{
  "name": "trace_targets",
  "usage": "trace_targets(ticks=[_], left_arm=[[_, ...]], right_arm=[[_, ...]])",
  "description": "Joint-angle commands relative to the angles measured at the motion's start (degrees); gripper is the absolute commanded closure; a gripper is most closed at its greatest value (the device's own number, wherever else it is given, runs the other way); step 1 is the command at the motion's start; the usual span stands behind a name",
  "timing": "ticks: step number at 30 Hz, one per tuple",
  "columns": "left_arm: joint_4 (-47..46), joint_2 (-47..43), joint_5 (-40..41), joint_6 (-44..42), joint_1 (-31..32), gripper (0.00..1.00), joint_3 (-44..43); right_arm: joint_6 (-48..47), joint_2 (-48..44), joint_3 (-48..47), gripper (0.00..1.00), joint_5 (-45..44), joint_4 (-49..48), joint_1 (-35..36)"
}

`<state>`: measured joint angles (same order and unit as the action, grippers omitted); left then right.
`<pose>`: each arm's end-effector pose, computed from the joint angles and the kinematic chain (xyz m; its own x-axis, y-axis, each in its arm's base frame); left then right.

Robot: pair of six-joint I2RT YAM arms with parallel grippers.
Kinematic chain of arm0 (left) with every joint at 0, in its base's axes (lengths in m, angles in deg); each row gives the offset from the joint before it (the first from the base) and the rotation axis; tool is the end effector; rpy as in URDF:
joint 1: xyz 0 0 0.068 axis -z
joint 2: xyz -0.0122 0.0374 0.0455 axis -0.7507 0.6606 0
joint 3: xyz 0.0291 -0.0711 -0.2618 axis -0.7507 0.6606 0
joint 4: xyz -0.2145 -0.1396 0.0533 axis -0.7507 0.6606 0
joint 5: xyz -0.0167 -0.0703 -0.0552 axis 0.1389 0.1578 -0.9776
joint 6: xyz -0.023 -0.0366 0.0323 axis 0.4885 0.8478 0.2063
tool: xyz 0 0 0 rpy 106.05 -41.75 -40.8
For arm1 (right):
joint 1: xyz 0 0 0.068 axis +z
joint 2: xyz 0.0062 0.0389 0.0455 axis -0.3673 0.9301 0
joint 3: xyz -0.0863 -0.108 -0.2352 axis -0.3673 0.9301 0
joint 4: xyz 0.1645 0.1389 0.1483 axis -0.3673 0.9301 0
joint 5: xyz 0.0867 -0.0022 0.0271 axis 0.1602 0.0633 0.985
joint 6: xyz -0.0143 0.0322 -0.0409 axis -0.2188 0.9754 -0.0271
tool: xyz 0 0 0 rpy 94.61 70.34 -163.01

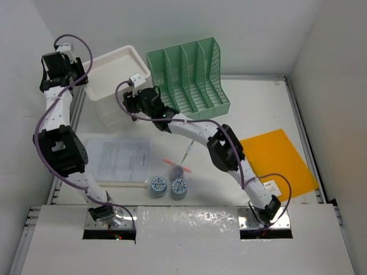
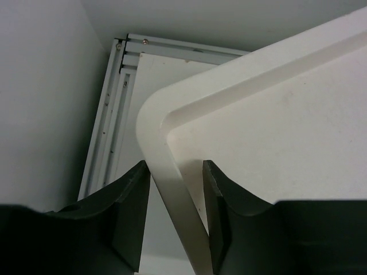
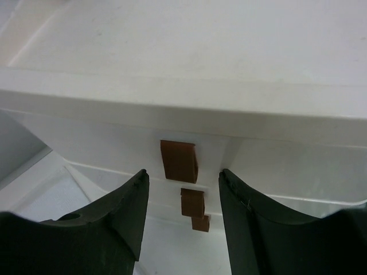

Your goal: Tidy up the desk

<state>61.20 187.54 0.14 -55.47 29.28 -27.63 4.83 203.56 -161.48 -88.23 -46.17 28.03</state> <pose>0.4111 0.1373 0.3504 -0.4719 -0.0577 -0.8798 -0.1196 0.9928 -0.0009 0.3818 0.4414 0.2433 -0.2338 0.1119 -0.9658 -0.6352 0.7345 0.2389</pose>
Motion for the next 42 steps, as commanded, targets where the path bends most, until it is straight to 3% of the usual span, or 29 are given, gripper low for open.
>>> trace_targets(ticks=[1,4,13,17,20,30,42], left_arm=[[6.6,1.6,-4.6,-1.5,0.7,0.88,5.0],[6.4,0.3,-5.6,-1.4,0.7,0.99,7.1],[3.1,-9.5,-11.1,0.9,0.7,1.00,18.9],[1.9,-12.6,-11.6,1.1,0.7,1.00,21.4],[1.7,-12.3,-11.2,1.3,0.7,1.00,21.4],[1.9,-7.9,-10.8,2.1,0.8,1.00,17.3],[0.0,-7.9,-9.1,1.7,0.7,1.00,18.1]], right_arm=[[-1.1,0.5,-2.1,0.50,-2.1,-4.4,0.2],[-1.0,0.5,-2.1,0.53,-2.6,-4.9,0.6],[-6.5,-2.2,2.6,0.56,-11.0,-9.5,5.6],[-4.5,-2.3,2.0,0.62,-15.0,-10.2,6.2],[-3.7,-2.0,1.8,0.67,-18.5,-10.3,6.2],[-5.1,-3.3,2.9,0.71,-24.1,-12.5,6.1],[-5.6,-0.5,-2.6,0.72,-23.2,-12.8,6.2]])
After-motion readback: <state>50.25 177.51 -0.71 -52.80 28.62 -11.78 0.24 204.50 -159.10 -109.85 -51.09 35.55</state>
